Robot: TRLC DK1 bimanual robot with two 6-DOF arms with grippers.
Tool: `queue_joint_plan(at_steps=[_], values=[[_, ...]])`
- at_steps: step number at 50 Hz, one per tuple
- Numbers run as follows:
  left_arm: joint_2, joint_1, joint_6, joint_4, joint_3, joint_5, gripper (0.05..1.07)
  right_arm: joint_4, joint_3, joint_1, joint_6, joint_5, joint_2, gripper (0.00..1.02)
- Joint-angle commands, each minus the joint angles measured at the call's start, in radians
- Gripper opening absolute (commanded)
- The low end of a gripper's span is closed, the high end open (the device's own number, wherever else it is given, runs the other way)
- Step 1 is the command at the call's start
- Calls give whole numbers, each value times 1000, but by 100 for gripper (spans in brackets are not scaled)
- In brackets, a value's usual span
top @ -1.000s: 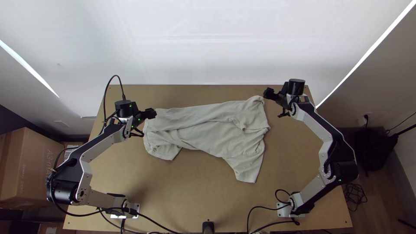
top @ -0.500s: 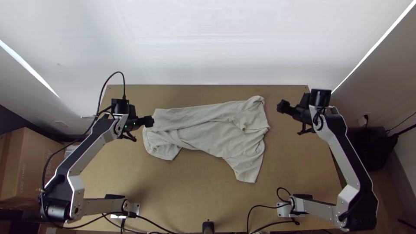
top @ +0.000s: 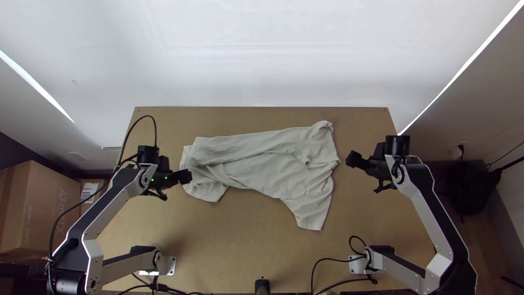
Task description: Fold the t-shirt
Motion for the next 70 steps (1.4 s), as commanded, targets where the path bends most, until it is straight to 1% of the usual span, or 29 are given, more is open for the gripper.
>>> queue_joint_plan(at_steps=[1,6,7,11,13,20,27,36,40,47,49,51,52,55,57,62,70], values=[[8,19,-33,-8,-37,23,88,-5,-32,14,38,-8,-18,97],[13,19,-27,-5,-55,17,88,-5,-34,20,39,-7,-28,97],[13,19,-25,-5,-58,17,86,-5,-32,20,39,-8,-28,97],[13,19,-27,0,-72,12,71,-5,-34,20,39,-8,-29,97],[16,19,-30,3,-78,12,67,-5,-34,19,39,-7,-31,97],[40,14,-27,4,-88,-17,67,-5,-34,19,39,-7,-38,97],[53,11,-30,16,-101,-18,67,-5,-37,20,42,-7,-43,97],[67,-7,-56,58,-124,-24,67,-5,-42,23,48,-8,-52,97],[77,-21,-78,82,-130,-24,67,-5,-46,25,53,-8,-60,95],[96,-59,-104,98,-129,-26,66,-3,-62,26,53,-8,-81,95],[102,-64,-113,109,-129,-29,57,-5,-65,26,53,-7,-84,95],[100,-64,-128,130,-132,-32,36,-3,-75,26,51,-7,-92,95],[97,-62,-134,136,-134,-34,28,-3,-80,26,50,-7,-95,95],[85,-61,-148,162,-143,-38,18,-3,-95,17,45,-7,-95,95],[68,-58,-151,165,-144,-38,9,-3,-111,10,44,-7,-94,95],[19,-47,-151,182,-154,-41,8,-5,-143,-3,35,-10,-72,95],[-36,-16,-139,179,-155,-41,8,4,-163,0,31,-34,3,94]])
